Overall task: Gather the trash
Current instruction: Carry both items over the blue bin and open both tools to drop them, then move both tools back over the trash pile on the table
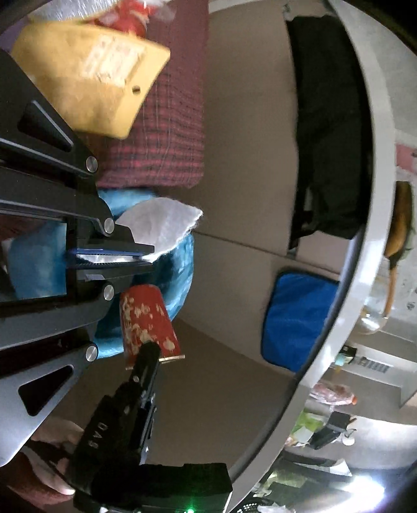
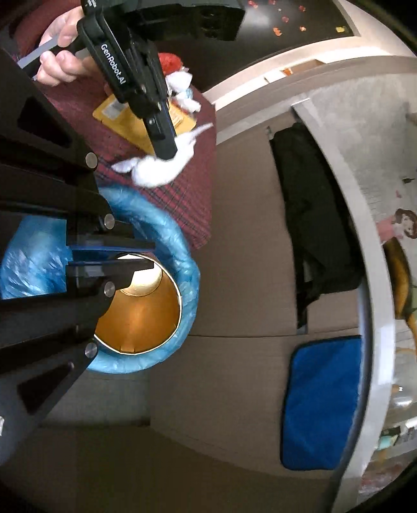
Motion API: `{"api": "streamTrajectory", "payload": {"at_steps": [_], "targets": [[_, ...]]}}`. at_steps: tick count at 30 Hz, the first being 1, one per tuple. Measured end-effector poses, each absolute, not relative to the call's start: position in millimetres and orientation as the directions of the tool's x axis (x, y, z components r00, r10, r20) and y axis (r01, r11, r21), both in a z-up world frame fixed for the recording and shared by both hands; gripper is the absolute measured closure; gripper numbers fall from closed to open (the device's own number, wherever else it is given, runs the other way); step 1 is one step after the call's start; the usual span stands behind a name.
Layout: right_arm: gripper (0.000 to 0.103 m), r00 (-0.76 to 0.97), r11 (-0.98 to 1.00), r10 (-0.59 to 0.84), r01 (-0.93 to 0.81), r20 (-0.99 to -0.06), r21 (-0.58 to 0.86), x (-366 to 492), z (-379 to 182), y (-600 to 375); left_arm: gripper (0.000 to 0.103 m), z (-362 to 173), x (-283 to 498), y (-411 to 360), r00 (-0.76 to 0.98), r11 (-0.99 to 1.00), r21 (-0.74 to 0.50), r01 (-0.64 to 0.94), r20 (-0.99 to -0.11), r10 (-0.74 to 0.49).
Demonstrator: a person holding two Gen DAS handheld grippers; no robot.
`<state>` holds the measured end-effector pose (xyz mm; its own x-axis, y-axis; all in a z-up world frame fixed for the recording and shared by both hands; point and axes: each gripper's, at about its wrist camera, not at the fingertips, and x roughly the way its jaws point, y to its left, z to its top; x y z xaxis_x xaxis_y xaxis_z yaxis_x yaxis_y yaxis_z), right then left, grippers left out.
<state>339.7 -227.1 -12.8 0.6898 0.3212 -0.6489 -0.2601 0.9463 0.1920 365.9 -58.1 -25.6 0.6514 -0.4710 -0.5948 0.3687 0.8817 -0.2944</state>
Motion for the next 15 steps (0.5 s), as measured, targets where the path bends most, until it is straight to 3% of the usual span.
{"api": "streamTrajectory", "payload": {"at_steps": [5,9,15], "targets": [[0.097,0.655,0.945,0.326,-0.252,-0.682,0.209,359,-26,-226,0.096,-40,386,-66,0.599,0.858,-0.343,0.382,-0.615,-0.513],[0.096,0.656,0.947,0.321,-0.213,-0.684,0.240,360,-32,-231,0.063,-48,392,-63,0.570,0.857,-0.361,0.367,-0.641,-0.514],[0.095,0.697,0.969,0.245,-0.180,-0.674,0.167,336,-18,-228,0.062,-32,374,-34,0.621,0.907,-0.297,0.298,-0.662,-0.420]]}}
